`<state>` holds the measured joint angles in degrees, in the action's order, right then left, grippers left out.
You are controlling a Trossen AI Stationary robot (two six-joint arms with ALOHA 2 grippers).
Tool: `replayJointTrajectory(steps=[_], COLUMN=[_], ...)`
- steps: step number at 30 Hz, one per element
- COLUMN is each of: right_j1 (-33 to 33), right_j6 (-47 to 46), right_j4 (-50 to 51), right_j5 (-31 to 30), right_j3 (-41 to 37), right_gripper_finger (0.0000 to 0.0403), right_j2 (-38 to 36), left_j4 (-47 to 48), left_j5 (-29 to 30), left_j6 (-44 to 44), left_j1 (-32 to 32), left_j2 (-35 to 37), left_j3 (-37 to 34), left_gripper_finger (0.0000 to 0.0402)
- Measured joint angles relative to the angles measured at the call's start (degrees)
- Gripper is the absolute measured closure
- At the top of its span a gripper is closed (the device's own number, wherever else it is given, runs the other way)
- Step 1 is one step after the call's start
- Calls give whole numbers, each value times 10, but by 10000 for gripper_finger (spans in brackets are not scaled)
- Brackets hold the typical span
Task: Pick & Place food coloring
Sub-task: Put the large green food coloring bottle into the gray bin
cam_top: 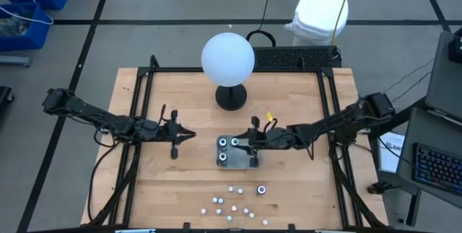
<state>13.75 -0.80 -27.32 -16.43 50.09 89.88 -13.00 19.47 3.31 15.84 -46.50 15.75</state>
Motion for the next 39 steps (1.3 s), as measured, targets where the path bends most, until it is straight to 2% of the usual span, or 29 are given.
replayJointTrajectory(steps=[25, 39], right_j1=[-25, -25], right_j6=[-65, -80], right_j4=[-46, -61], right_j5=[-2, -2], right_j3=[0, 0], right_gripper_finger=[288, 290], right_j2=[110, 138], left_j4=[-1, -4], left_j5=[1, 1], left_j6=[-5, -5], left_j1=[0, 0], left_j2=[0, 0], left_j3=[0, 0], left_gripper_finger=[366, 366])
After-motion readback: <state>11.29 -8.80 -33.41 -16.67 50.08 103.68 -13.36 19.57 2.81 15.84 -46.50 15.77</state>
